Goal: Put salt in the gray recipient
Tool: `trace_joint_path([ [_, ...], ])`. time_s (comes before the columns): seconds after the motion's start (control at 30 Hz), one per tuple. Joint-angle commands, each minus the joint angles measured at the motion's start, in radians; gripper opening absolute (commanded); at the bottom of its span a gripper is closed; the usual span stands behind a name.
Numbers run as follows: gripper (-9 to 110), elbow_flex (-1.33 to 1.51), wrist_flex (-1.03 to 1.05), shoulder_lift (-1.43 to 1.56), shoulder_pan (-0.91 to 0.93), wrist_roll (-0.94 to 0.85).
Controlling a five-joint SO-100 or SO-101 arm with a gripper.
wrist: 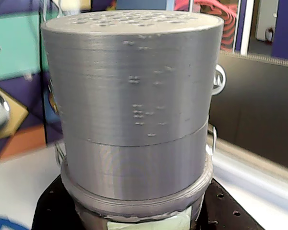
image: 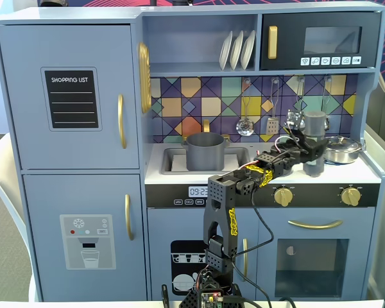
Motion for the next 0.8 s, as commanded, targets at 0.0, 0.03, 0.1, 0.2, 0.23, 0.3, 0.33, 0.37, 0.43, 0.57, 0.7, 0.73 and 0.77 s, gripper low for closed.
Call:
trace_joint_path([
  [0.0, 0, -0.003, -0.031, 0.018, 0.015, -0.002],
  [0.03, 0, 0.003, -0.029, 0.018, 0.017, 0.002],
  [0.1, 0, 0.012, -0.028, 0.018, 0.018, 0.003],
  [0.2, 0, 0.023, -0.028, 0.02, 0.018, 0.002],
  [0.23, 0, 0.026, -0.028, 0.02, 0.02, 0.0],
  [0.3, 0, 0.031, -0.028, 0.02, 0.021, -0.003],
  [0.33, 2, 0.034, -0.026, 0.021, 0.023, -0.006],
  [0.37, 6, 0.037, -0.026, 0.025, 0.025, 0.008],
  [0.43, 17, 0.044, -0.028, 0.031, 0.032, 0.044],
  [0.57, 46, 0.08, 0.008, 0.057, 0.052, 0.003],
  [0.7, 56, 0.104, 0.046, 0.117, 0.06, -0.003],
  [0.73, 56, 0.11, 0.08, 0.15, 0.061, 0.003],
  [0.77, 56, 0.124, 0.124, 0.196, 0.063, 0.006],
])
